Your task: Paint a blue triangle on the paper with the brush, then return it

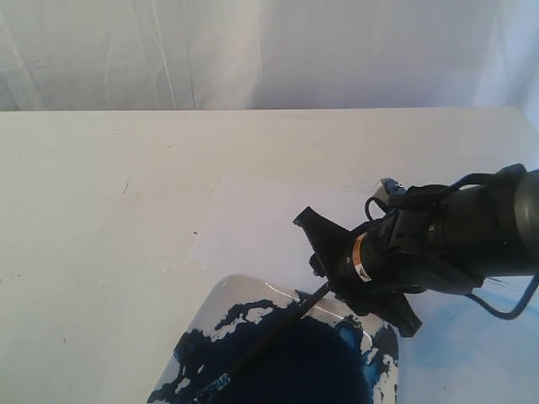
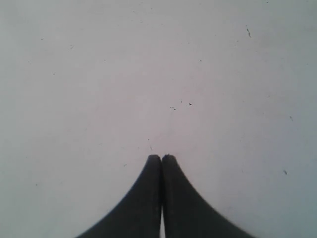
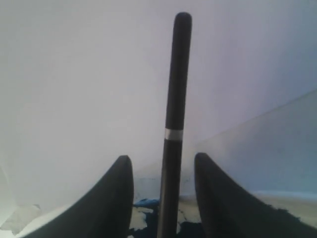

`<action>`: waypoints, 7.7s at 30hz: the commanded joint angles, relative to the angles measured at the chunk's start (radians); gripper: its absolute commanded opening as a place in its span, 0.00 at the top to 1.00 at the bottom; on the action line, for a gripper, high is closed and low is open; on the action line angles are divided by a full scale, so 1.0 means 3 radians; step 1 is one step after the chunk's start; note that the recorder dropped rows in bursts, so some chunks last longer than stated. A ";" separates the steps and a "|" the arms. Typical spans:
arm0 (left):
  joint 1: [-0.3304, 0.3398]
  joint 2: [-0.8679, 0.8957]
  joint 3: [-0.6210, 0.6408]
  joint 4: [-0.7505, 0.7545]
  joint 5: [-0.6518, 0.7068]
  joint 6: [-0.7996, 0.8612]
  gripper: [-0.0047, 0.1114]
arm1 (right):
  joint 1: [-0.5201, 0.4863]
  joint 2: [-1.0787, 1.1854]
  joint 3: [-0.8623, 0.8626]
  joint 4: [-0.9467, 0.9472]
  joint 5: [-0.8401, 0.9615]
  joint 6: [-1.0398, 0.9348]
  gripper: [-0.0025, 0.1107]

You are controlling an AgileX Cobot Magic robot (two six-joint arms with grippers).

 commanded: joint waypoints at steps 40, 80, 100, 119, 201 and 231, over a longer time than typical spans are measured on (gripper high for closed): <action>-0.0007 -0.0012 0.0012 -0.0006 0.0008 -0.0019 0.96 | -0.0106 0.0269 -0.0050 -0.0029 -0.0343 0.0042 0.64; -0.0007 -0.0012 0.0012 -0.0006 0.0008 -0.0019 0.96 | -0.0172 0.0005 -0.0102 -0.0025 -0.0366 0.0155 0.98; -0.0007 -0.0012 0.0012 -0.0006 0.0008 -0.0019 0.96 | -0.0347 -0.1614 -0.0102 -0.1167 -0.0578 -0.1558 0.98; -0.0007 -0.0012 0.0012 -0.0006 0.0008 -0.0019 0.96 | -0.0347 -0.2224 0.0971 -0.0018 -0.2721 -0.4001 0.98; -0.0007 -0.0012 0.0012 -0.0006 0.0008 -0.0019 0.96 | -0.0347 -0.2180 0.1226 0.0131 -0.3047 -0.4323 0.98; -0.0007 -0.0012 0.0012 0.0011 0.0002 -0.0019 0.96 | -0.0347 -0.2180 0.1226 0.0130 -0.2952 -0.4325 0.98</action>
